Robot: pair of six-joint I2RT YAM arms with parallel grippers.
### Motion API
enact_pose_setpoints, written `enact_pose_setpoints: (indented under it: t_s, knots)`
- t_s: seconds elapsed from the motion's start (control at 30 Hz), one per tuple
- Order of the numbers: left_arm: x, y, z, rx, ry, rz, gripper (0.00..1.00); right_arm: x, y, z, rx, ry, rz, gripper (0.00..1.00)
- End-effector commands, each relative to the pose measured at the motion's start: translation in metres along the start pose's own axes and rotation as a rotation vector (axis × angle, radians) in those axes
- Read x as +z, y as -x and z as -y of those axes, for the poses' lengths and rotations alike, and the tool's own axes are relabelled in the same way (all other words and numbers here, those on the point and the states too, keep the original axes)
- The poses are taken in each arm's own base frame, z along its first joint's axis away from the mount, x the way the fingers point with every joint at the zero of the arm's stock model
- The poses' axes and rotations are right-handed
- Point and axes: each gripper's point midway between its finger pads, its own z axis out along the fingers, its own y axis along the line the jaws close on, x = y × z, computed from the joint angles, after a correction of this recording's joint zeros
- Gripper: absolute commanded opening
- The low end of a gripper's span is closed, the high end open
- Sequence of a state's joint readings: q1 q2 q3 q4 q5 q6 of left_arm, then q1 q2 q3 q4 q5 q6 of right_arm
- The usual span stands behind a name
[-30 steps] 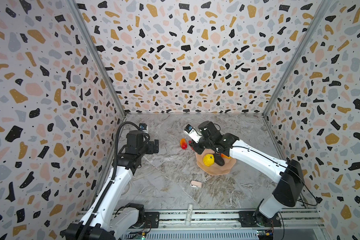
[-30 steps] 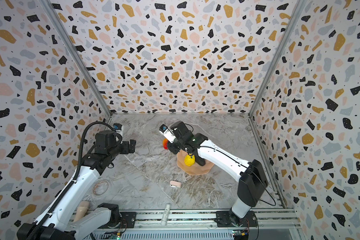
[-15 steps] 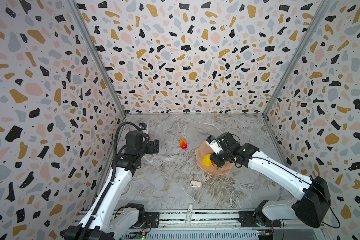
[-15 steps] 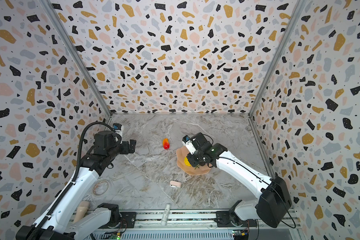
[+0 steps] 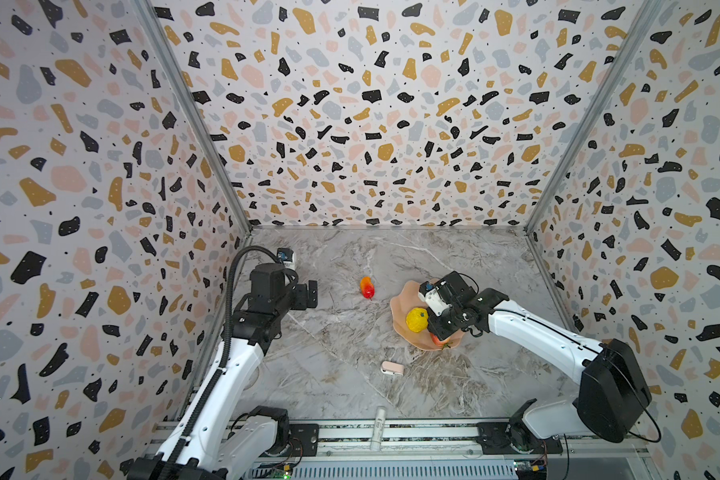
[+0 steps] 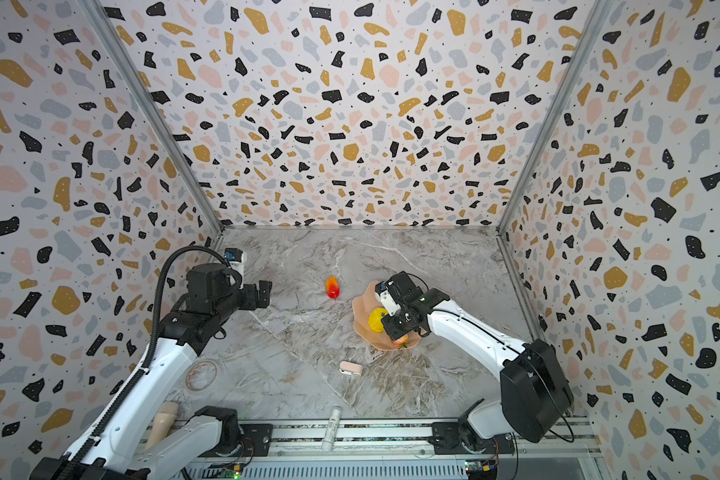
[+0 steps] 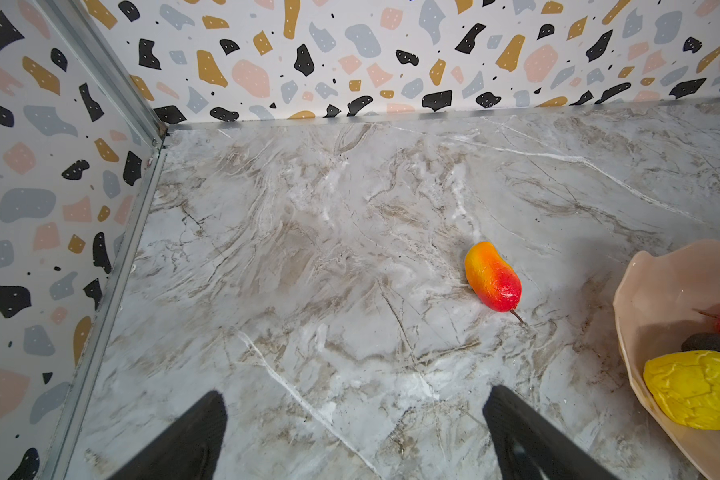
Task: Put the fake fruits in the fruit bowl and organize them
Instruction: 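Reach the right gripper to the remaining mango and grasp it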
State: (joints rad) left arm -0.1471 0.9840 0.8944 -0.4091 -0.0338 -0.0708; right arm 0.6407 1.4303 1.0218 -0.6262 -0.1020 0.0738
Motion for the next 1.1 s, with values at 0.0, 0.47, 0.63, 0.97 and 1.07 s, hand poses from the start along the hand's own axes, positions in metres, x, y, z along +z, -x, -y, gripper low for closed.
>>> enact_pose_setpoints:
  t_s: [0.0,0.47,0.63,0.97,1.07]
  knots:
    - [0.000,0.007,0.004,0.002,-0.019,0.032,1.00,0.003,-0.003,0.000,0.004,0.007,-0.015,0.20]
    - [0.003,0.006,0.004,0.003,-0.018,0.025,1.00,-0.026,0.039,0.003,-0.035,-0.051,0.089,0.78]
    - [0.005,0.006,0.004,0.004,-0.018,0.022,1.00,-0.033,0.084,-0.015,-0.105,-0.029,0.204,0.99]
    - [0.001,0.007,0.001,0.004,0.000,0.031,1.00,0.039,0.194,-0.069,-0.215,0.056,0.291,0.99]
    - [0.002,0.007,0.001,0.003,0.002,0.032,1.00,0.071,0.213,-0.059,-0.163,-0.005,0.285,0.99]
